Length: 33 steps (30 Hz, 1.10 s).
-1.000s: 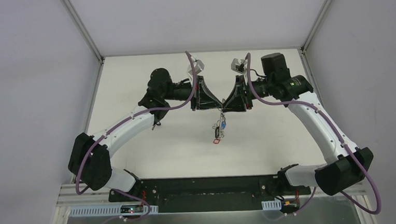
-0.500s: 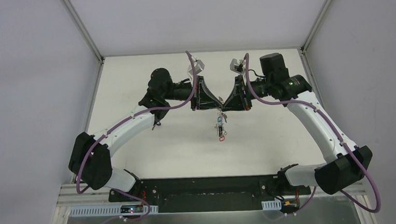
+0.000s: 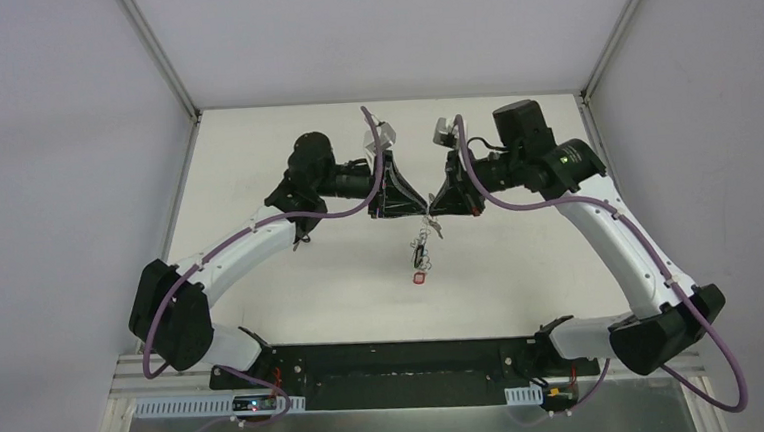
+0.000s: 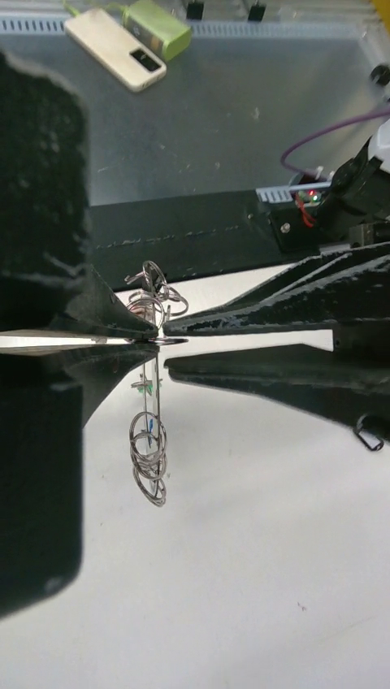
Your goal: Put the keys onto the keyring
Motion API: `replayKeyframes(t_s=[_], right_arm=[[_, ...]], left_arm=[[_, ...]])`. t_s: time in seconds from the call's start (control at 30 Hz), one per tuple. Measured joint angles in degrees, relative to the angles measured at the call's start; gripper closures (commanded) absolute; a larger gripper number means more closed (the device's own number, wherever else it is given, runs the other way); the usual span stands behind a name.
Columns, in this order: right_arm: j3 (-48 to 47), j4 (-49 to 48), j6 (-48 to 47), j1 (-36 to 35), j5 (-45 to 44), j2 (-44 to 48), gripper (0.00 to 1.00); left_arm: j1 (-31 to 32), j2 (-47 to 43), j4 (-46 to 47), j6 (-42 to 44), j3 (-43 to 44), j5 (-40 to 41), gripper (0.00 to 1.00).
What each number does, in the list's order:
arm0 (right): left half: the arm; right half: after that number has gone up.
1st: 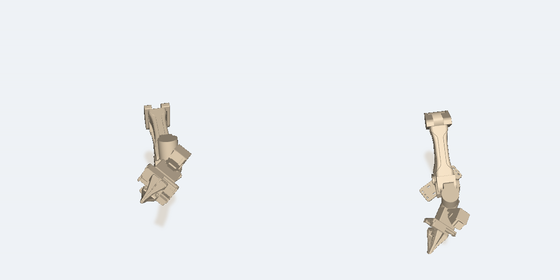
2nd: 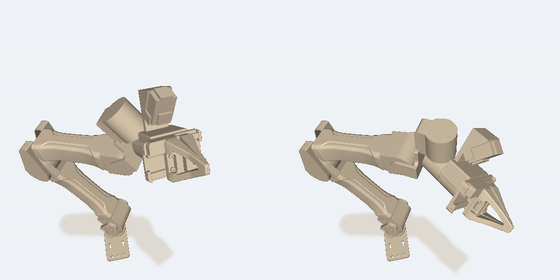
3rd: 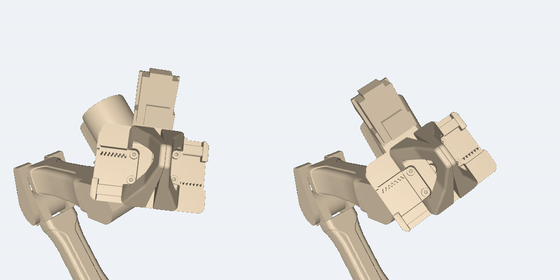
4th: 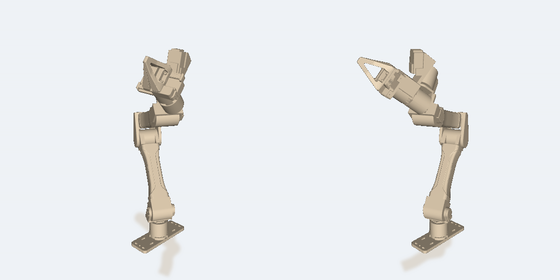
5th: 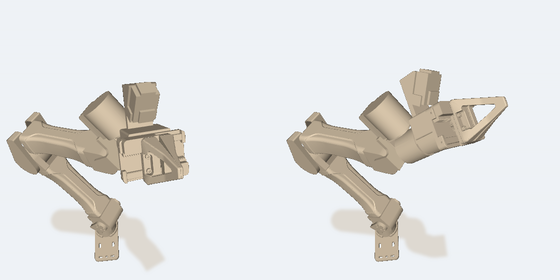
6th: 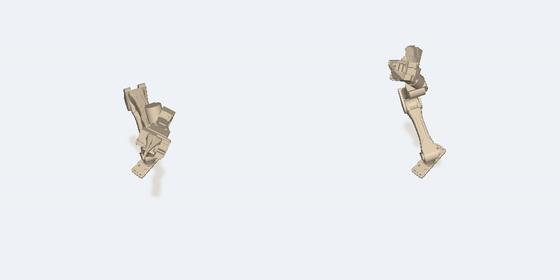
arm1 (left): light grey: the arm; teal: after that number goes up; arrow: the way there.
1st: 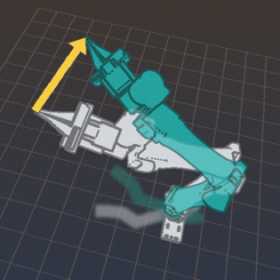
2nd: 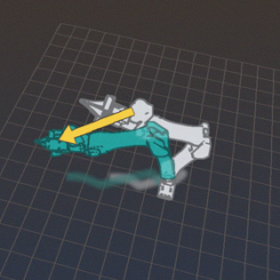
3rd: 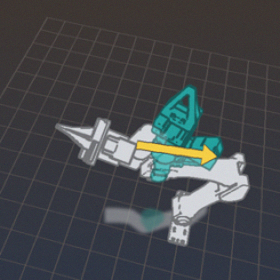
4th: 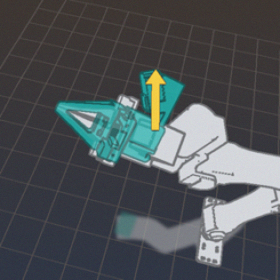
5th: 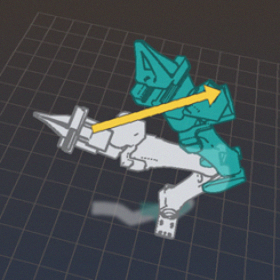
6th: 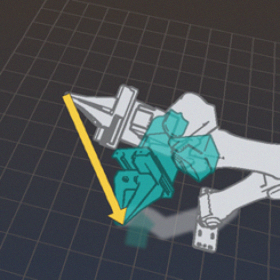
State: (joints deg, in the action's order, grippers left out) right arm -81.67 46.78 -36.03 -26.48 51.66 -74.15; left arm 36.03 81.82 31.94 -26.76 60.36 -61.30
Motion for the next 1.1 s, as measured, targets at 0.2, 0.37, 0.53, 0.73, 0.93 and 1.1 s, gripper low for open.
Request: replayKeyframes(t_s=[0.2,0.37,0.53,0.73,0.93,1.1], right_arm=[[-7.8,6.7,-4.1,-5.1,-10.4,-1.8,1.00],[-9.4,10.1,-5.6,-7.3,-16.4,-4.3,1.00],[-9.4,11.9,-6.2,-8.2,-20.0,-6.4,1.00],[-10.6,12.8,-6.3,-8.3,-20.3,-7.0,1.00],[-10.8,12.8,-6.2,-8.3,-19.3,-7.3,1.00],[-10.8,12.7,-6.2,-8.3,-19.0,-7.5,1.00]], left_arm=[[0.0,-1.0,-16.8,13.6,3.7,2.3,0.49],[-0.1,-1.0,-23.0,20.0,5.7,2.8,0.48],[-0.1,-0.9,-24.2,22.2,5.7,2.4,0.50],[0.0,0.0,-22.2,22.5,5.7,1.6,0.53],[0.0,1.6,-18.9,21.7,5.4,1.3,0.65],[0.0,2.1,-17.2,21.2,5.3,1.2,0.71]])
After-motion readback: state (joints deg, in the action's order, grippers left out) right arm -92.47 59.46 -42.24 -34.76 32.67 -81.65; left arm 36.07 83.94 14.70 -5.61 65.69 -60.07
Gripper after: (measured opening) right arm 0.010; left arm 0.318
